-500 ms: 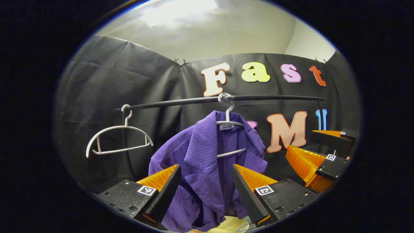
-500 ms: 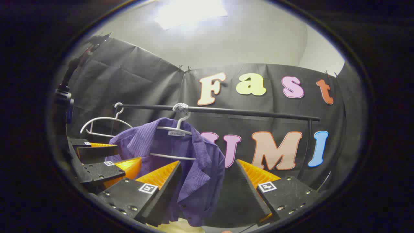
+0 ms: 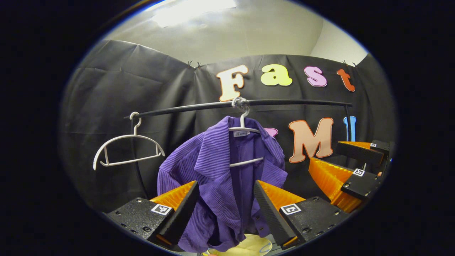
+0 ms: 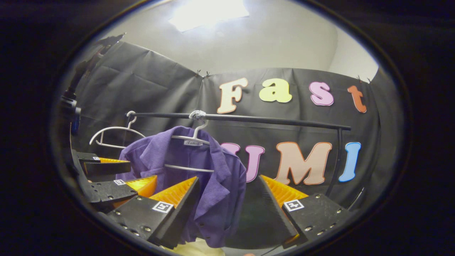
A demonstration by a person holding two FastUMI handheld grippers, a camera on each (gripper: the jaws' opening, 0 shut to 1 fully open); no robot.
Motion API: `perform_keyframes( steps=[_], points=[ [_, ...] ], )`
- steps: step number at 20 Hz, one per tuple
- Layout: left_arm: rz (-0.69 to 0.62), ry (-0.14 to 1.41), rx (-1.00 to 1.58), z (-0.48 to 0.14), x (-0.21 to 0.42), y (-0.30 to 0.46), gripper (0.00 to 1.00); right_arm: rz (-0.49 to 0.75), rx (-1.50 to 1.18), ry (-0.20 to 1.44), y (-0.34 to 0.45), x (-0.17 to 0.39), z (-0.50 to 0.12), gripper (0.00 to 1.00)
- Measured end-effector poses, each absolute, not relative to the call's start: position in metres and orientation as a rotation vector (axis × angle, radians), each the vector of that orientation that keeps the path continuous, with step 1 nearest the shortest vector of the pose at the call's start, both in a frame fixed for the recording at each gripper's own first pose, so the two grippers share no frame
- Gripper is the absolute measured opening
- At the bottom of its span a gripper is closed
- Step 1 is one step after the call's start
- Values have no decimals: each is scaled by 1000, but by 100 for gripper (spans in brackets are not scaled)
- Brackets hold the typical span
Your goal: Grasp the clothes on the hanger with both hands and then place them into the laundry hamper below.
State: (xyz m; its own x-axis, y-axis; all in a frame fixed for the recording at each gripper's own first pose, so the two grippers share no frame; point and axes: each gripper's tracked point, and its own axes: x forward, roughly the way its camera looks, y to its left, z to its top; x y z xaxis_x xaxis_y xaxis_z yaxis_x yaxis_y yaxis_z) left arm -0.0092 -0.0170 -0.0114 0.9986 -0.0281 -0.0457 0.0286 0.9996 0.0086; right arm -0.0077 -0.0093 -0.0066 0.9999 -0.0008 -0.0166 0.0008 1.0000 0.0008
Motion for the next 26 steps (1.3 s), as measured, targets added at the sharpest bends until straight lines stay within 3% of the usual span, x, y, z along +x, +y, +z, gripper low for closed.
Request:
perform_keyframes(
  steps=[17,25,26],
  points=[
    [64,155,-10,-69,39,-11,95,-112,-27,36,-54,-23,-9,96],
    [118,148,46,-80,74,8,92,-193,-6,55,-70,-31,-14,97],
    [129,143,51,-80,77,12,87,-196,-4,57,-71,-30,-15,97]
  ],
)
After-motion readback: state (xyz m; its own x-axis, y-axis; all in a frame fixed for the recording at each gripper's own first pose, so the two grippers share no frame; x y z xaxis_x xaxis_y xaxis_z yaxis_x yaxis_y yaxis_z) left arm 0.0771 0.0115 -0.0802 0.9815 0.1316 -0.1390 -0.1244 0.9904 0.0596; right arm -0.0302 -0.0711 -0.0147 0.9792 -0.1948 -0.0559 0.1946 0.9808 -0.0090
